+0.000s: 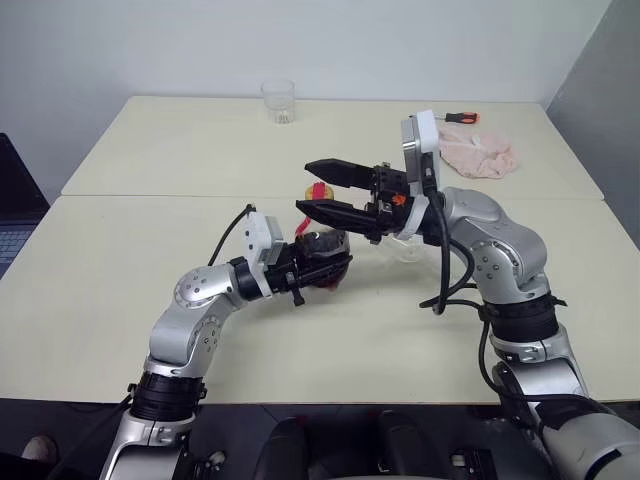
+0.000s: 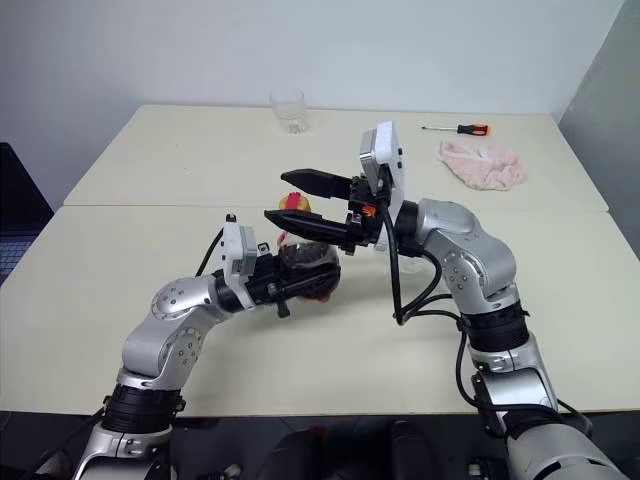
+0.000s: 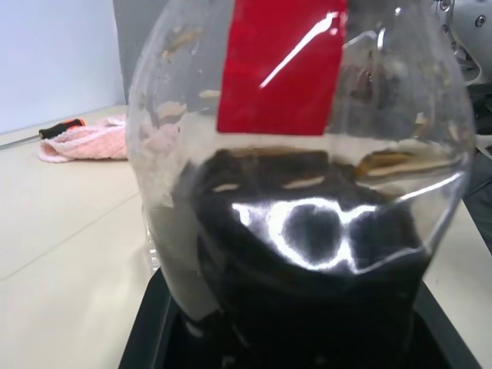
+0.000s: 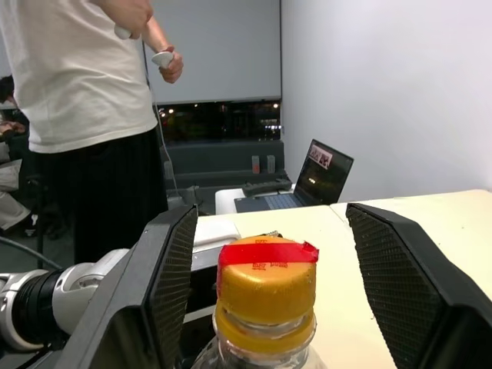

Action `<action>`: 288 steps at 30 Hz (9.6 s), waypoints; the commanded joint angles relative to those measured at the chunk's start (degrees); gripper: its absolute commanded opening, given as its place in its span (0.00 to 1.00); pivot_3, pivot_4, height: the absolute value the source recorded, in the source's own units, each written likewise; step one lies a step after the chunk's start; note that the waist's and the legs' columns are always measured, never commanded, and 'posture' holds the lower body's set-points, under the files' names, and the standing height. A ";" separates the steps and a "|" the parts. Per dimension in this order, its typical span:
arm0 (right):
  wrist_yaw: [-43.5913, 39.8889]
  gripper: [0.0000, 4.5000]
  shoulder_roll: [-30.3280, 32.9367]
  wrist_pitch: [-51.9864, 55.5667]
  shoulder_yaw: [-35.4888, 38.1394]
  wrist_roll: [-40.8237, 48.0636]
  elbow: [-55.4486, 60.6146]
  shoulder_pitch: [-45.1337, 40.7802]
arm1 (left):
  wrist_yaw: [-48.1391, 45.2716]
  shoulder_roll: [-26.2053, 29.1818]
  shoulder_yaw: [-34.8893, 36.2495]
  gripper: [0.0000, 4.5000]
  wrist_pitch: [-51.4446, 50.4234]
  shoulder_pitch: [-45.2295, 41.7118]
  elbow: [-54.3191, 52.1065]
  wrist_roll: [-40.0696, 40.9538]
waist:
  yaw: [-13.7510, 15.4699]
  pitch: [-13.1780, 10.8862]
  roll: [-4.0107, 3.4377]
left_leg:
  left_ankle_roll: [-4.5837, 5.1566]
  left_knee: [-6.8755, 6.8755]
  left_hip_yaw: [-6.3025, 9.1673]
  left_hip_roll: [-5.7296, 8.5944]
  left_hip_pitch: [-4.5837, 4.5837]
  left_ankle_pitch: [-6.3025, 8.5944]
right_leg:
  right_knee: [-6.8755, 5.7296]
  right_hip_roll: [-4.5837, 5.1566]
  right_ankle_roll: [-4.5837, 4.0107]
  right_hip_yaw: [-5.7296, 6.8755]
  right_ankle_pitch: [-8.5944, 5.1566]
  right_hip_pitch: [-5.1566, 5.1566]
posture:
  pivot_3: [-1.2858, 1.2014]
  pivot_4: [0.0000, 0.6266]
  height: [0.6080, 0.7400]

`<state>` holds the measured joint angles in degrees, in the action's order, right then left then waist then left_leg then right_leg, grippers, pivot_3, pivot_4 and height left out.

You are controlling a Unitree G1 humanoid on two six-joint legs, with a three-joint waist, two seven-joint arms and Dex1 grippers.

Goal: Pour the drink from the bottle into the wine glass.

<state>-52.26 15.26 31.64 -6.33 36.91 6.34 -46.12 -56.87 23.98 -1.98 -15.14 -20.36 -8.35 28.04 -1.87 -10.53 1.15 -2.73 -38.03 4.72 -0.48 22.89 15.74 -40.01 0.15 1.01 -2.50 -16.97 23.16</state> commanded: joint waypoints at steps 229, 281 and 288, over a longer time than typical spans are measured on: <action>26.16 0.26 13.37 8.24 18.94 -2.34 27.62 27.69 | 12.38 1.44 7.64 0.38 1.40 3.04 -3.88 -0.12 | 0.21 0.00 0.00 | 0.00 0.04 -0.04 0.01 0.03 0.00 | 0.04 0.01 0.00 -0.04 0.00 -0.01 | 0.52 0.24 1.00; 42.08 0.26 5.23 -14.63 23.98 -22.86 -7.38 34.84 | 6.66 1.81 5.16 0.38 -7.26 3.41 -10.09 7.98 | 0.08 0.03 -0.04 | -0.02 0.02 -0.35 0.00 -0.05 -0.02 | -0.02 -0.11 0.01 -0.14 0.01 -0.07 | 0.52 0.24 1.00; 42.63 0.80 5.18 -14.53 23.73 -22.99 -7.41 34.93 | 5.91 2.21 5.05 0.38 -7.63 3.42 -10.42 8.33 | 0.09 0.03 -0.04 | -0.02 0.02 -0.35 0.00 -0.04 -0.02 | -0.02 -0.12 0.01 -0.14 0.01 -0.07 | 0.52 0.24 1.00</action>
<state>-9.90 19.98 18.18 16.72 14.48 -2.25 -10.50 -50.60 25.56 2.64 -23.36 -16.52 -15.41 35.15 -1.78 -10.50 1.10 -2.75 -38.01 4.37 -0.48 22.85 15.72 -40.03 0.04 1.03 -2.63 -16.96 23.09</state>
